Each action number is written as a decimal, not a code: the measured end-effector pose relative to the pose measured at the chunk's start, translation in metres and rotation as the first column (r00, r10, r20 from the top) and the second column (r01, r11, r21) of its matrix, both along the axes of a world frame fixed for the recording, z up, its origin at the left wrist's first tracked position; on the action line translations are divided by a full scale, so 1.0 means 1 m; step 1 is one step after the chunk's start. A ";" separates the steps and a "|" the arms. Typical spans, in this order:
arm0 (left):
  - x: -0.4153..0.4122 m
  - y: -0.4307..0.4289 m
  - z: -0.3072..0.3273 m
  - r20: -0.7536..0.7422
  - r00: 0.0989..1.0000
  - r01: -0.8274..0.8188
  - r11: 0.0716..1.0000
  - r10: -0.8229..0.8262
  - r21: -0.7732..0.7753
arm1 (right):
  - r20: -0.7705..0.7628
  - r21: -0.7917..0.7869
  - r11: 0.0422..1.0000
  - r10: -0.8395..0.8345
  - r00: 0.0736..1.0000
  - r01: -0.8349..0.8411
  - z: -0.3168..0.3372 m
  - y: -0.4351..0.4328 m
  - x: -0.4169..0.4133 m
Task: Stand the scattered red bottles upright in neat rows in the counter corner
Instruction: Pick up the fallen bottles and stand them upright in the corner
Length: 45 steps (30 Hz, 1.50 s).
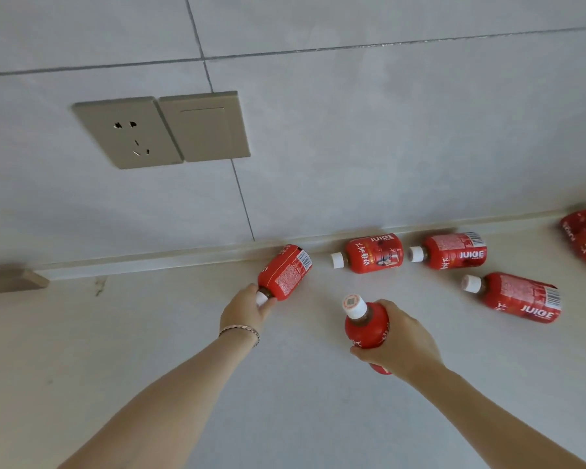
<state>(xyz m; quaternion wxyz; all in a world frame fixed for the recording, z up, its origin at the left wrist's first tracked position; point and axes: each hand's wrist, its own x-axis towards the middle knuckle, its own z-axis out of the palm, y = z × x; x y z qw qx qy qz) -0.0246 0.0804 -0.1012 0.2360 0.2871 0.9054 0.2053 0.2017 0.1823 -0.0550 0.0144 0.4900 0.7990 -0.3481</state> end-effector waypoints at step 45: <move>-0.344 -0.656 0.123 -0.333 0.897 -0.356 0.922 0.293 -0.149 | -0.115 -0.004 0.948 0.317 0.941 -0.320 0.041 -0.518 -0.448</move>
